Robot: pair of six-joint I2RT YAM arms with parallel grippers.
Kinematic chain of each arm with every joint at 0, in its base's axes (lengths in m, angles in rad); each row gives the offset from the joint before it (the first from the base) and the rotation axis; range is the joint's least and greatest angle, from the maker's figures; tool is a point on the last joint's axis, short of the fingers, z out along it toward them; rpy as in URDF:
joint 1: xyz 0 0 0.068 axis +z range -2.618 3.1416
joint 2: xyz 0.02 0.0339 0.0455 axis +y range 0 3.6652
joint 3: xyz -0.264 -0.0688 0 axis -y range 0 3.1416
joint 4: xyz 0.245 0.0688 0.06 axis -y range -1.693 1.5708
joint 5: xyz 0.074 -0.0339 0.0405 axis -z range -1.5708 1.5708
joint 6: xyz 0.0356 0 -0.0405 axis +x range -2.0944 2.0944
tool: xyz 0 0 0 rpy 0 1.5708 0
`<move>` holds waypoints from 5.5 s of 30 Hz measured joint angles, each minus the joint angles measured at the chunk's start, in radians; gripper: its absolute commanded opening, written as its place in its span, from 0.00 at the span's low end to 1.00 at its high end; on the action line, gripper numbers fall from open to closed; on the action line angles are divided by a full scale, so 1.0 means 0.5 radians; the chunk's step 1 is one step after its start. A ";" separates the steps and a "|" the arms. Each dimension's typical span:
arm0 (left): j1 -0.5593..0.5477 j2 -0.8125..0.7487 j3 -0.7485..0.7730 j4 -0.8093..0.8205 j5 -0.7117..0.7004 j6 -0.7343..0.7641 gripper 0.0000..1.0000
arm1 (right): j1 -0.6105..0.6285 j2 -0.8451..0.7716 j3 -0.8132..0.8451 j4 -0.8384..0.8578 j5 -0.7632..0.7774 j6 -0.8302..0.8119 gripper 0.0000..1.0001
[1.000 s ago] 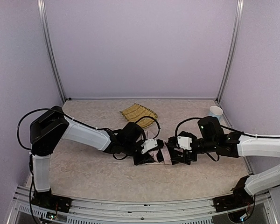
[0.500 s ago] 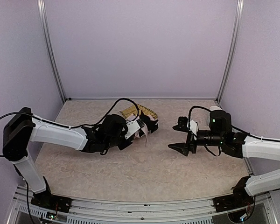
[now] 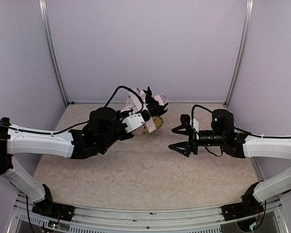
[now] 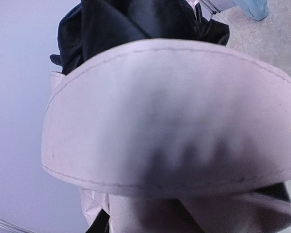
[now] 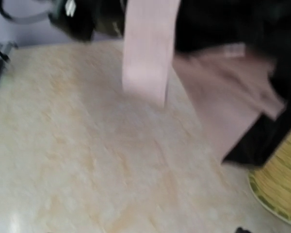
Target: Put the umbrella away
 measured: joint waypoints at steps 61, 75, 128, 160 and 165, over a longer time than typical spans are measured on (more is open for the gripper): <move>0.735 0.707 0.967 -0.580 1.173 -1.128 0.00 | 0.340 0.317 -0.028 0.111 -0.022 0.648 0.00; 0.450 0.072 0.993 -0.999 1.981 -1.309 0.00 | -0.127 0.846 0.108 0.704 -0.126 0.541 0.00; 0.522 0.855 0.693 -1.187 3.086 -1.357 0.00 | 0.205 0.146 0.047 0.358 0.109 -0.258 0.00; 0.501 1.263 0.826 -1.300 2.908 -1.150 0.70 | 0.369 0.763 -0.073 0.385 0.365 -1.019 0.00; 0.459 0.951 0.505 -1.047 2.636 -0.906 0.70 | 0.352 0.808 -0.060 0.359 0.322 -1.046 0.00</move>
